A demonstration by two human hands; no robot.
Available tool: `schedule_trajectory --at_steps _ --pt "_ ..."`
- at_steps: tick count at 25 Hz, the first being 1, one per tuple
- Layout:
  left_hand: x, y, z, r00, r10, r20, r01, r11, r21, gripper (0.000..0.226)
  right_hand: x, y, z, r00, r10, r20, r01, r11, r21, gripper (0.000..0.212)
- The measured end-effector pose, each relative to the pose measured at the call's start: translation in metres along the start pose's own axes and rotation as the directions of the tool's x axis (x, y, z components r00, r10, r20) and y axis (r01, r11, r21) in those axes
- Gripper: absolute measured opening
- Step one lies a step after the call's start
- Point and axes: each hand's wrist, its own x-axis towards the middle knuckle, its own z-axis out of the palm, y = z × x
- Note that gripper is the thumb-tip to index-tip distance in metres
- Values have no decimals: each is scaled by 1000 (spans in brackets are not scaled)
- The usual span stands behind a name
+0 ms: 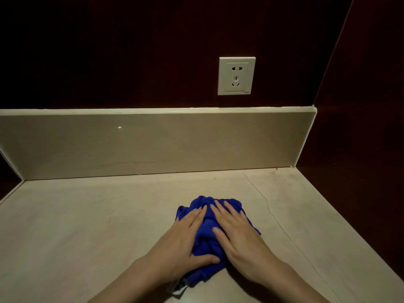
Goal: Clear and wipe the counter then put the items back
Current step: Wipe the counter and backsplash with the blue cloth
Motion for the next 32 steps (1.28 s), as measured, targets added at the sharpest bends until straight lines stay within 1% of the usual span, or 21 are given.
schedule_trajectory --at_steps 3,5,6,8,9,11,16,22,26,28,30,32 --pt "12 -5 -2 1000 8 -21 -8 1000 4 108 11 8 -6 999 -36 17 36 999 26 53" --pt "14 -7 -5 1000 19 17 -19 1000 19 105 10 19 -15 993 -73 88 67 996 65 60" --pt "14 -8 -7 999 24 47 -25 999 22 104 7 25 -21 984 -104 141 96 993 63 68" --pt "13 -9 -9 995 40 90 -41 999 16 105 3 37 -31 956 -166 242 171 985 -3 84" --pt "13 -9 -10 994 48 100 -50 999 16 107 2 41 -35 944 -184 275 203 978 -42 89" --pt "17 -10 -10 993 50 103 -53 998 24 107 5 48 -39 929 -213 301 244 967 -68 90" --pt "35 -15 -18 993 48 107 -57 995 86 104 31 66 -36 932 -271 240 286 958 -31 90" --pt "91 -46 -41 997 2 82 -11 993 119 109 95 85 -34 960 -257 116 260 965 -15 86" --pt "124 -69 -53 999 -4 44 -2 989 149 100 135 89 -40 971 -228 71 230 973 -9 82" --pt "127 -73 -53 1000 12 23 -14 993 118 97 140 90 -42 970 -232 75 235 972 -29 82" --pt "126 -75 -47 1000 19 14 -20 999 36 97 137 92 -44 965 -241 100 244 969 -24 90" --pt "126 -76 -41 1000 19 -1 -19 999 -32 99 132 90 -49 965 -216 146 218 976 5 97"
